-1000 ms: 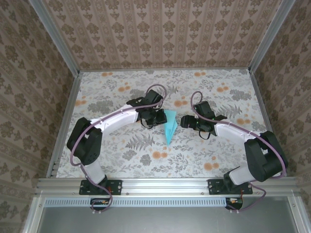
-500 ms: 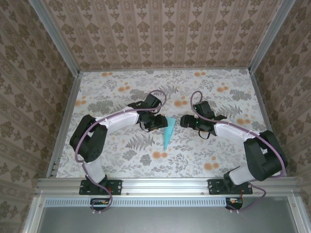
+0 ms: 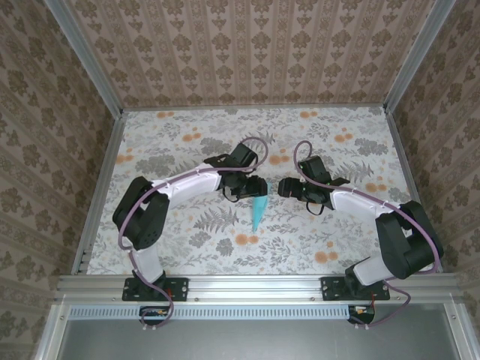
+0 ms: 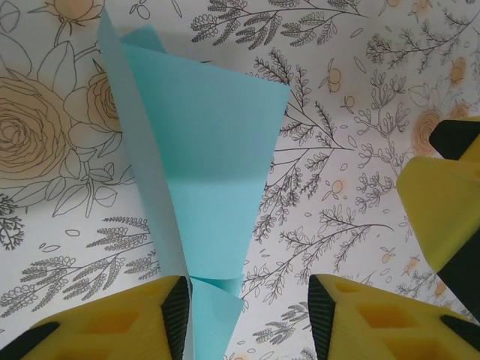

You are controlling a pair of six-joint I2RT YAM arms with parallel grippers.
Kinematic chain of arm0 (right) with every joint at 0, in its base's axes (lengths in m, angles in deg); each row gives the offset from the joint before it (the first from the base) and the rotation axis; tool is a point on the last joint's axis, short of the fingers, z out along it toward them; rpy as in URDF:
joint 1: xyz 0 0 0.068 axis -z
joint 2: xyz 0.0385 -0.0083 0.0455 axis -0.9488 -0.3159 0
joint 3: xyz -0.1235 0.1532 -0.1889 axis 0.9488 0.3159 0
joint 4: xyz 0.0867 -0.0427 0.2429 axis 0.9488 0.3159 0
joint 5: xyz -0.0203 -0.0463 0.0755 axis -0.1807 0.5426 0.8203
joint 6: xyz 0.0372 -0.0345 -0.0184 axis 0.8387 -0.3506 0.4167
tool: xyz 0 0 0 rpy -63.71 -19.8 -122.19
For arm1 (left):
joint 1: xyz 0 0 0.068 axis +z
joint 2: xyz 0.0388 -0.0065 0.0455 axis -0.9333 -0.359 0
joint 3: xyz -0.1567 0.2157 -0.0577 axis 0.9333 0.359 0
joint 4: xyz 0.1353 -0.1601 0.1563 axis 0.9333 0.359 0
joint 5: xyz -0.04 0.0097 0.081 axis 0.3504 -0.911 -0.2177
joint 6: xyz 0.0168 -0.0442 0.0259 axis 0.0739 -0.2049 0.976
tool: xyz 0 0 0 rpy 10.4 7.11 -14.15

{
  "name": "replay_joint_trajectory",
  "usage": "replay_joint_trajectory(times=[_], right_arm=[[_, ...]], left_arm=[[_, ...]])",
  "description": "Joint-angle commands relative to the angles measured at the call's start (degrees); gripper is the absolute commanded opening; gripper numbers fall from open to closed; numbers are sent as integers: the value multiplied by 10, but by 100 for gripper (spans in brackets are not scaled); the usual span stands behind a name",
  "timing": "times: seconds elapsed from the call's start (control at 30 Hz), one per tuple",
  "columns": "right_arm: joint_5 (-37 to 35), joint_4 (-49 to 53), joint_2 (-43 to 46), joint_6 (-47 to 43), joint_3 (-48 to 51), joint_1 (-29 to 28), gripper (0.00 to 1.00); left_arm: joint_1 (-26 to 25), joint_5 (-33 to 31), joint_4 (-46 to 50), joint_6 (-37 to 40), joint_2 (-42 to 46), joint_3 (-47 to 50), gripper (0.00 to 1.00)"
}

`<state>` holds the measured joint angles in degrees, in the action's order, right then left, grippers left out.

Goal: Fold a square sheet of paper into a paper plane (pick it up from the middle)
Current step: Turn over a paper plane at the center of the table, then move the paper plane to the center of the table.

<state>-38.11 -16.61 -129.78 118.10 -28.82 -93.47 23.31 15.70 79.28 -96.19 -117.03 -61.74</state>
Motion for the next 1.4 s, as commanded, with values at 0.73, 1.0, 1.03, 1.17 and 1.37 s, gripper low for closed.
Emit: replay_joint_trajectory(times=[0.73, 1.0, 1.03, 1.17, 1.37], right_arm=[[59, -48, -10, 16, -3, -42, 63], [15, 15, -32, 43, -50, -147, 55], [10, 20, -31, 46, -51, -152, 54], [8, 34, -41, 51, -53, -164, 51], [17, 46, -72, 53, -69, -174, 47]], left_arm=[[61, 51, -209, -61, 52, 189, 0], [67, 57, -234, -66, 62, 215, 0], [67, 57, -235, -66, 64, 217, 0], [67, 59, -238, -66, 61, 219, 0], [68, 63, -244, -69, 56, 221, 0]])
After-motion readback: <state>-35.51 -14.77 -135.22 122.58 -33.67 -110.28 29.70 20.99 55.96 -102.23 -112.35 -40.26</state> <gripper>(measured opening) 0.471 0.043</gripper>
